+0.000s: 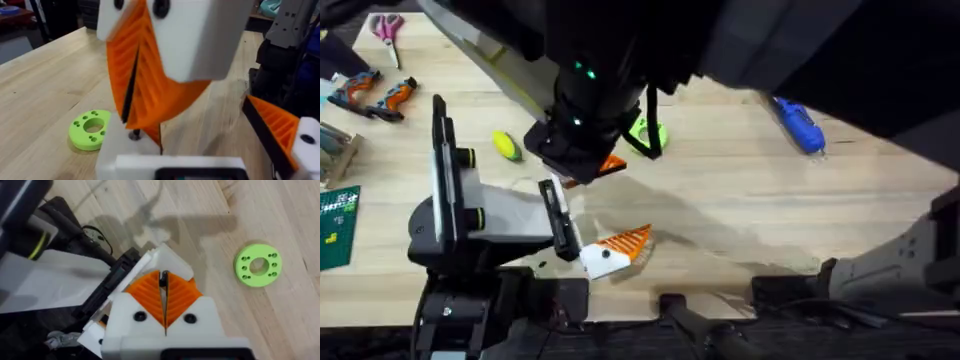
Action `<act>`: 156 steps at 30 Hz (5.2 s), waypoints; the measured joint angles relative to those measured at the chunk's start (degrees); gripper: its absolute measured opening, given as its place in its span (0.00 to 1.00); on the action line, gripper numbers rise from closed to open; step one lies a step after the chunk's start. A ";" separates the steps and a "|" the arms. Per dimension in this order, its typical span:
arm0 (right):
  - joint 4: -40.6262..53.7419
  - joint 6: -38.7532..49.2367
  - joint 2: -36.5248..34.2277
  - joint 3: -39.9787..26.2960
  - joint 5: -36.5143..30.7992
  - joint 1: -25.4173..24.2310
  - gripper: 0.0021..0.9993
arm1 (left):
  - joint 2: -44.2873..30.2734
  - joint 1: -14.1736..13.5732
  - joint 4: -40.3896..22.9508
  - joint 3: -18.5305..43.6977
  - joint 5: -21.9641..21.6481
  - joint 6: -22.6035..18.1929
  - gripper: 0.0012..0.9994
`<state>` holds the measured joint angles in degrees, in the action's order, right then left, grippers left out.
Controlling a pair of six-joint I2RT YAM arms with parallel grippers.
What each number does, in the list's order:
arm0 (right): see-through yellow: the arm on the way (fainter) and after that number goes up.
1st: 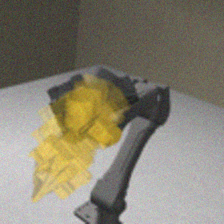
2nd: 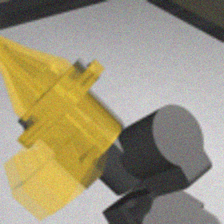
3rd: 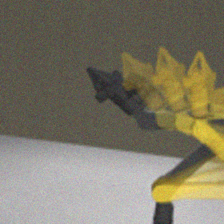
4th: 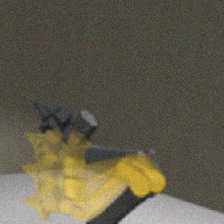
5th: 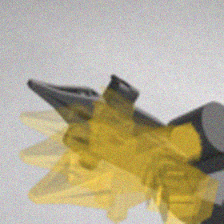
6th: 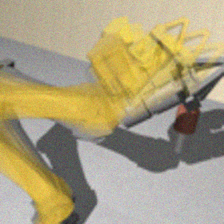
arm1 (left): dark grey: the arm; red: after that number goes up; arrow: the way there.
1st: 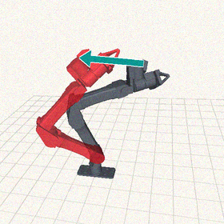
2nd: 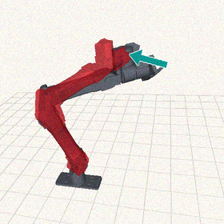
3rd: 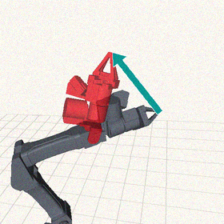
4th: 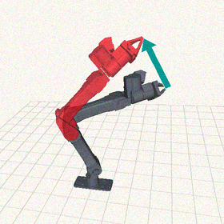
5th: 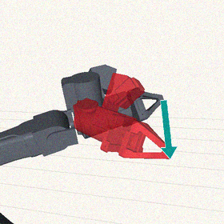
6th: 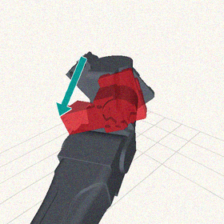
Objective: Pick up the gripper from the table and insert it into the empty holder that is missing its gripper. Then pick up a screw, insert it into the mounting hole, and use the screwdriver to tighten it. Finally, clean up the table by picking up the vegetable and placing it into the bucket.
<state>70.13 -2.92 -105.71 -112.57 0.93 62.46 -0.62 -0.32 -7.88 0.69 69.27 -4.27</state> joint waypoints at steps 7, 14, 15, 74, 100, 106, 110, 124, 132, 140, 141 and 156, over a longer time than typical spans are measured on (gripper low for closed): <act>0.09 -0.13 0.00 0.00 0.00 0.00 0.00 | -0.02 0.00 0.00 0.00 0.00 0.02 0.99; 0.24 -0.13 -0.11 0.00 0.00 0.02 0.00 | 0.00 0.02 -0.02 0.00 -0.02 0.06 0.99; 0.24 -0.13 -0.17 -0.03 -0.01 0.02 0.00 | 0.00 0.02 -0.02 0.00 -0.02 0.11 0.99; 7.55 -4.33 6.47 -0.52 -2.60 -9.70 0.99 | -0.01 0.02 -0.02 0.00 0.15 -0.02 0.99; 3.79 -1.18 32.87 28.87 -4.30 -45.32 0.99 | 0.00 0.02 0.00 0.00 0.15 -0.02 0.99; 3.23 7.09 33.43 29.22 -1.12 -51.97 0.99 | 0.00 0.02 0.00 0.00 0.11 0.03 0.82; 3.21 13.05 33.42 29.24 -0.57 -53.95 0.99 | -0.01 0.02 0.01 0.00 0.11 -0.02 0.21; -3.11 30.52 21.31 29.24 -1.79 -62.12 0.99 | 0.00 0.02 0.02 0.00 0.07 -0.27 0.00; -8.41 32.39 11.15 29.25 -2.63 -66.43 0.99 | 0.00 0.02 0.02 0.00 0.09 -0.26 0.00; -17.58 35.23 2.88 29.29 -2.65 -66.55 0.99 | -0.01 0.02 0.02 0.00 0.09 -0.29 0.00; -18.66 35.56 2.19 29.29 -2.67 -66.55 0.99 | 0.00 0.02 0.02 0.00 0.09 -0.26 0.00; -24.09 37.21 -8.55 29.29 -2.26 -68.45 0.99 | 0.00 0.02 0.02 0.00 0.09 -0.27 0.00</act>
<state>46.04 34.29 -114.26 -83.29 -1.33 -5.99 -0.62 -0.30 -7.86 0.69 69.36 -4.54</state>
